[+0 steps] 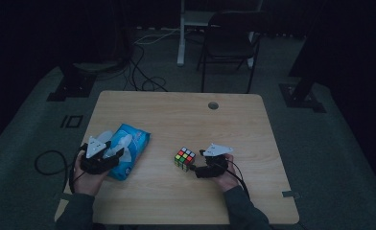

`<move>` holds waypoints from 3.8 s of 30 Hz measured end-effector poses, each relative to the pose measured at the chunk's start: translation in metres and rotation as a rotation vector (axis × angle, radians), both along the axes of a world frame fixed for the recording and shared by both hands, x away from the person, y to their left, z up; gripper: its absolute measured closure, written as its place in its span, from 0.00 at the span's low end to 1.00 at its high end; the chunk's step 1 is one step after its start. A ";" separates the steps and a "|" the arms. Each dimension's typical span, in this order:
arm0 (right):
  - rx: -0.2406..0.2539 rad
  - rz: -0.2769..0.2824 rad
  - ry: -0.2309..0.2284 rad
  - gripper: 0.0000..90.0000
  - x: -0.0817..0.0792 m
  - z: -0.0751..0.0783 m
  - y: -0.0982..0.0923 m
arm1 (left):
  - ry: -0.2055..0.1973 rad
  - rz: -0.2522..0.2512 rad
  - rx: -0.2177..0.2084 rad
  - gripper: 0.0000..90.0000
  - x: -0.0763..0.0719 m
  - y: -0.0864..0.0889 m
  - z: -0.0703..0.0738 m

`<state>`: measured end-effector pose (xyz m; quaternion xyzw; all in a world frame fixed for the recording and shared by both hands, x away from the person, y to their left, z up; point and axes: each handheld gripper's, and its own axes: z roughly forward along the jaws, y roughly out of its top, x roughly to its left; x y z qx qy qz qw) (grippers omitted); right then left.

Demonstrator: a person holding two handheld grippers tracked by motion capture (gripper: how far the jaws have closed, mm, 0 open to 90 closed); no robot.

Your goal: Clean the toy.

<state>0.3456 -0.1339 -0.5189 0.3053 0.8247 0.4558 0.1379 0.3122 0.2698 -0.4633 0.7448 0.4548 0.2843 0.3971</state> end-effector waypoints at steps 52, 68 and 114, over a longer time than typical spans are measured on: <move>0.011 -0.026 -0.004 0.27 -0.001 -0.001 -0.006 | 0.076 -0.074 -0.049 0.93 0.044 -0.023 0.019; 0.007 -0.022 -0.003 0.27 -0.002 -0.002 -0.004 | 0.209 -0.026 -0.008 0.54 0.039 -0.008 -0.025; 0.008 0.008 -0.003 0.21 0.000 0.000 0.009 | 0.058 -0.223 -0.288 0.95 0.041 -0.025 0.034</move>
